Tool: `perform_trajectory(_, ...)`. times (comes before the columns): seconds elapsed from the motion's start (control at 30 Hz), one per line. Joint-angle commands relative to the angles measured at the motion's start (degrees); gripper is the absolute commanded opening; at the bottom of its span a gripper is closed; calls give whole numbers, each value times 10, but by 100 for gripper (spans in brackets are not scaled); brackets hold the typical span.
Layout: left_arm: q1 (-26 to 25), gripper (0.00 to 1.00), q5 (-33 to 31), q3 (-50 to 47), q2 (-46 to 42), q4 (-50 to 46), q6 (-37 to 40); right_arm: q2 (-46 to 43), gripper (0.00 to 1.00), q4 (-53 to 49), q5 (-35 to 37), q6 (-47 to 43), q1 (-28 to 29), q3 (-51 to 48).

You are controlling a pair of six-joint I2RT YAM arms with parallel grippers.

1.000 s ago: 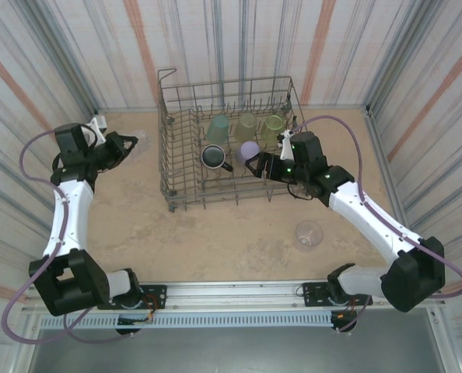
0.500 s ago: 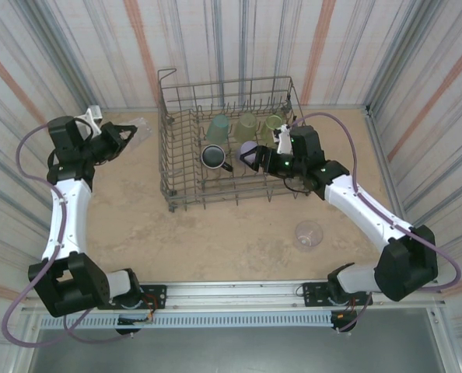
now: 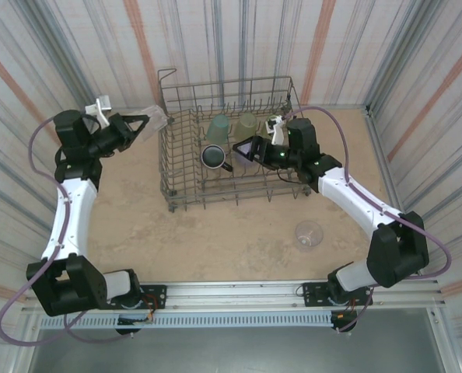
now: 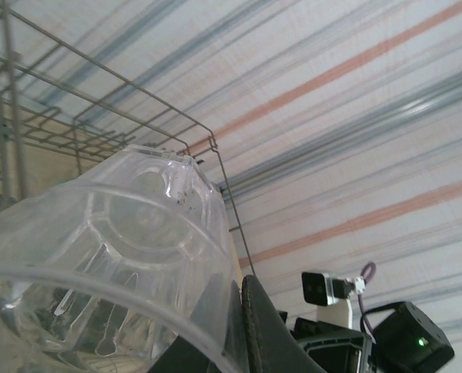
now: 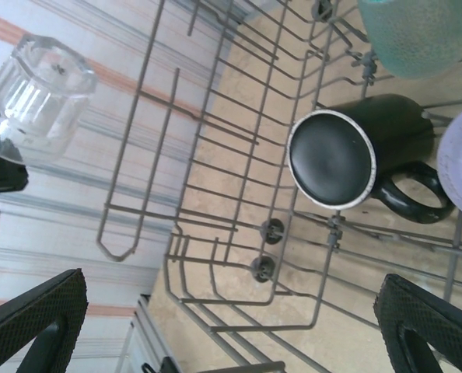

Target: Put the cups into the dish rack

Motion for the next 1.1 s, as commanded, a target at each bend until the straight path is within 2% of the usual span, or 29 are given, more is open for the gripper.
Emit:
perform_trajectory(0.0,-25,0,24,25,2,48,-14,4,99,37,-20,22,-2,15)
perform_trajectory(0.4,-124,0,21,18,34,118,-38,3,99,84,-36,51,-1,9)
perform_trajectory(0.7,-185,0,15,4,76,200,-90,-5,99,151,-43,67,0,-10)
perform_trajectory(1.07,-206,0,35,1,103,251,-118,-8,99,213,-63,92,-5,-33)
